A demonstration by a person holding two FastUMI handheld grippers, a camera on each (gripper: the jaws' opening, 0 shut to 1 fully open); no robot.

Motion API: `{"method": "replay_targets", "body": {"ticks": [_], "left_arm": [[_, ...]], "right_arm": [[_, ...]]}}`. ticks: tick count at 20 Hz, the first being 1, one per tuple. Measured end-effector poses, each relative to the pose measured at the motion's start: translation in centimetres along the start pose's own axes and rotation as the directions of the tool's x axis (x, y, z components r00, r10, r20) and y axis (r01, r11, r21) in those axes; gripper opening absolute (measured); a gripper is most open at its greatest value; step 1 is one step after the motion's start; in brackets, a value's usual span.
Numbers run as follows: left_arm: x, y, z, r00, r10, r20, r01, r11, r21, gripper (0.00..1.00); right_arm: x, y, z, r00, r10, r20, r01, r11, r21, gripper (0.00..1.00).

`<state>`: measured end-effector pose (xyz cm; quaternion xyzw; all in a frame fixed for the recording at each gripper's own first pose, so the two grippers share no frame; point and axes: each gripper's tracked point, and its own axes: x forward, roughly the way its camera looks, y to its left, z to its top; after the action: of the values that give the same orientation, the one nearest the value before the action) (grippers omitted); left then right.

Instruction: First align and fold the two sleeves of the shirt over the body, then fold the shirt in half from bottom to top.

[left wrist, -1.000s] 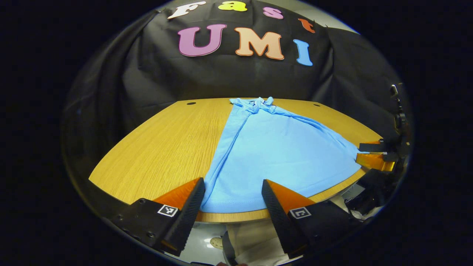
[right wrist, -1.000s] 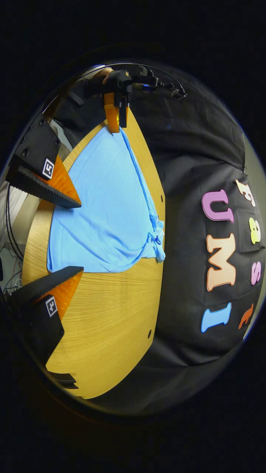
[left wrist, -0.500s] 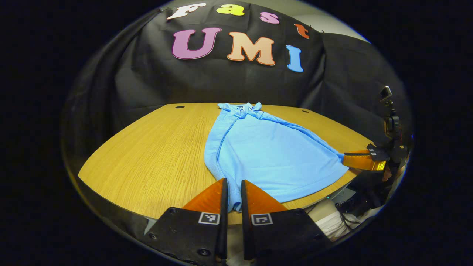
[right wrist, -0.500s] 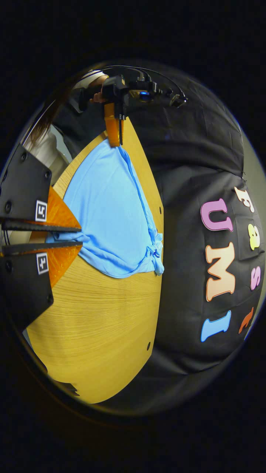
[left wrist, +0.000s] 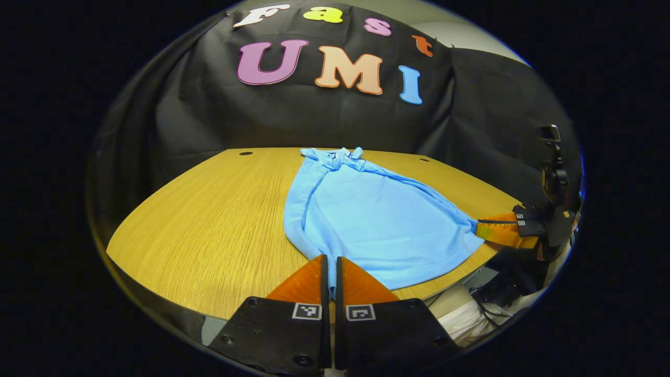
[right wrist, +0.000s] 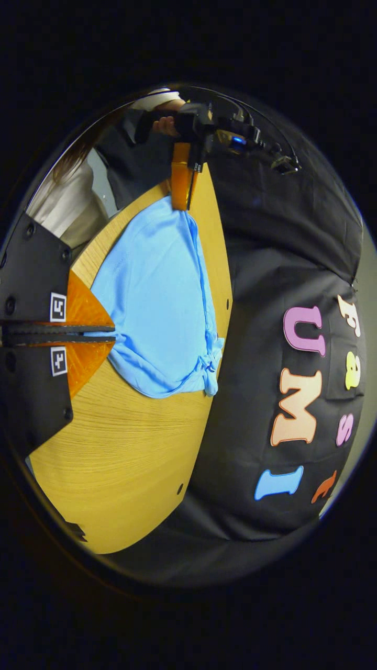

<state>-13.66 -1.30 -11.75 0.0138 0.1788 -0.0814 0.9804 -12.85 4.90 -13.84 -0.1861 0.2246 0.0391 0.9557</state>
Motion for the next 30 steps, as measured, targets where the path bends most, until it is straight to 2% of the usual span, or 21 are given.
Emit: {"method": "replay_targets", "body": {"ticks": [5, 12, 14, 19, 23, 25, 27, 30], "left_arm": [[1.5, 0.1, 2.9, 0.998, -0.061, 0.020, 0.062, 0.997, -0.042, 0.00], [6.4, 2.7, 13.5, 0.984, -0.031, 0.178, 0.045, 0.996, -0.073, 0.00], [8.9, 4.0, 16.7, 0.980, -0.021, 0.196, 0.039, 0.995, -0.091, 0.00], [16.8, 7.7, 22.0, 0.981, 0.019, 0.194, 0.006, 0.991, -0.131, 0.00], [24.2, 9.6, 23.6, 0.985, 0.059, 0.163, -0.037, 0.990, -0.139, 0.00], [27.4, 10.1, 24.2, 0.986, 0.078, 0.146, -0.058, 0.988, -0.142, 0.00], [30.0, 10.6, 25.7, 0.983, 0.091, 0.158, -0.065, 0.985, -0.162, 0.00], [33.7, 13.1, 27.1, 0.972, 0.156, 0.174, -0.130, 0.980, -0.150, 0.00]], "right_arm": [[1.5, -2.1, 1.8, 0.999, -0.033, -0.019, 0.034, 0.995, 0.089, 0.02], [6.0, -5.9, 10.1, 0.996, -0.072, 0.055, 0.067, 0.994, 0.087, 0.02], [8.7, -7.4, 12.5, 0.996, -0.075, 0.047, 0.069, 0.991, 0.118, 0.02], [16.6, -12.6, 16.7, 0.988, -0.151, 0.025, 0.145, 0.978, 0.149, 0.02], [24.3, -16.3, 16.9, 0.981, -0.185, -0.063, 0.195, 0.948, 0.251, 0.02], [26.6, -17.6, 17.3, 0.975, -0.198, -0.105, 0.220, 0.932, 0.287, 0.02], [28.9, -19.0, 18.2, 0.970, -0.220, -0.107, 0.242, 0.921, 0.306, 0.02], [32.4, -21.4, 19.2, 0.965, -0.245, -0.095, 0.263, 0.892, 0.367, 0.02]]}}
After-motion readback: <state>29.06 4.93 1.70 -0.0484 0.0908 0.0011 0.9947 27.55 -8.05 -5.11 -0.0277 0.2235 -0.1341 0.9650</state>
